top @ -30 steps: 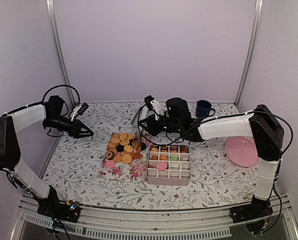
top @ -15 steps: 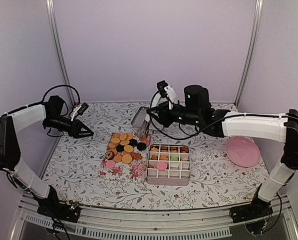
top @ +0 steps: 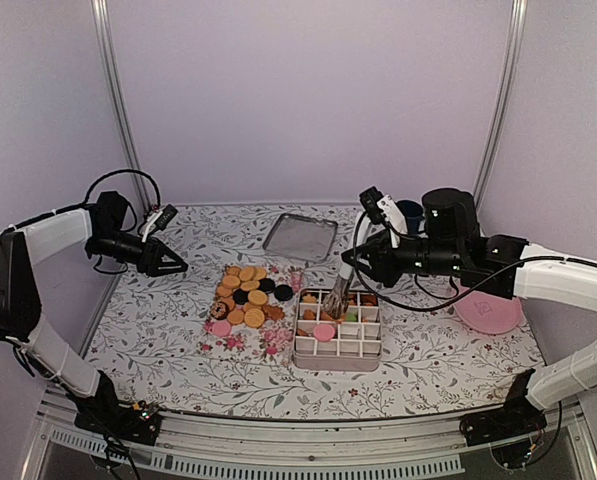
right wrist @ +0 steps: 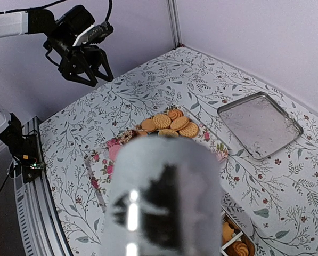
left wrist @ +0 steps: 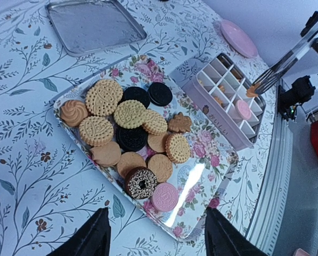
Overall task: Pack the cookies
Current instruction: Place the fake cookies in the empty pocket of the box, then adjust the fake cookies in the empty pocket of the box.
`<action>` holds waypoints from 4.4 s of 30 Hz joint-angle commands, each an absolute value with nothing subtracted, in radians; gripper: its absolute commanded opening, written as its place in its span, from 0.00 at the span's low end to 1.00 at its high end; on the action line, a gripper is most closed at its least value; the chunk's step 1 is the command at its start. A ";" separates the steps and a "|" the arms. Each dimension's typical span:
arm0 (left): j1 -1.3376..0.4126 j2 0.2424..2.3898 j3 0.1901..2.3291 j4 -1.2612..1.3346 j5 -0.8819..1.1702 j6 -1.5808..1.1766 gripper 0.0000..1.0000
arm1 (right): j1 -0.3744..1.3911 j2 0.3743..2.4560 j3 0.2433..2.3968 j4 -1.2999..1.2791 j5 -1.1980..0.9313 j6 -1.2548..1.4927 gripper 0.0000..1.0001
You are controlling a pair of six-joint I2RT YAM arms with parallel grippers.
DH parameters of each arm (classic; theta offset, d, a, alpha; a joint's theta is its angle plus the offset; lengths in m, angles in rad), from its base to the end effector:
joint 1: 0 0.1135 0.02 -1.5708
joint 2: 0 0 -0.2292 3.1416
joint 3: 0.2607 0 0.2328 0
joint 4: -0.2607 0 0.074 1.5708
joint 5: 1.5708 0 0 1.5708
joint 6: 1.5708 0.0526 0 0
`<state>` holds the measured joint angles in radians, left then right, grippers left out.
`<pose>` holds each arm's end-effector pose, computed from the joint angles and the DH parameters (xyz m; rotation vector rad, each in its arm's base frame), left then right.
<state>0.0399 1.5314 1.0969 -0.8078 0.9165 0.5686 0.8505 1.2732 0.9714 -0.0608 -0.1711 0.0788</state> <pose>0.2759 -0.0308 0.2019 0.8109 2.2498 -1.0034 0.1932 0.2337 0.2784 -0.8647 1.8134 0.7740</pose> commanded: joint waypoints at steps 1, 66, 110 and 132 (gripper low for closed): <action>0.045 1.528 1.123 -0.828 0.945 0.581 0.61 | 0.848 1.219 0.968 -0.121 -0.193 0.060 0.00; 0.042 1.531 1.178 -0.883 0.928 0.594 0.60 | 0.926 1.272 0.982 -0.069 -0.241 -0.043 0.31; 0.041 1.518 1.173 -0.907 0.924 0.614 0.60 | 0.976 1.382 1.008 -0.035 -0.151 -0.116 0.41; 0.042 1.527 1.175 -0.912 0.934 0.616 0.60 | 0.992 1.346 1.022 -0.047 -0.145 -0.117 0.41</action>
<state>0.0399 1.5314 1.1572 -0.8989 0.9237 0.6022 0.9829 1.3907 0.9913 -0.0559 -0.1684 -0.1093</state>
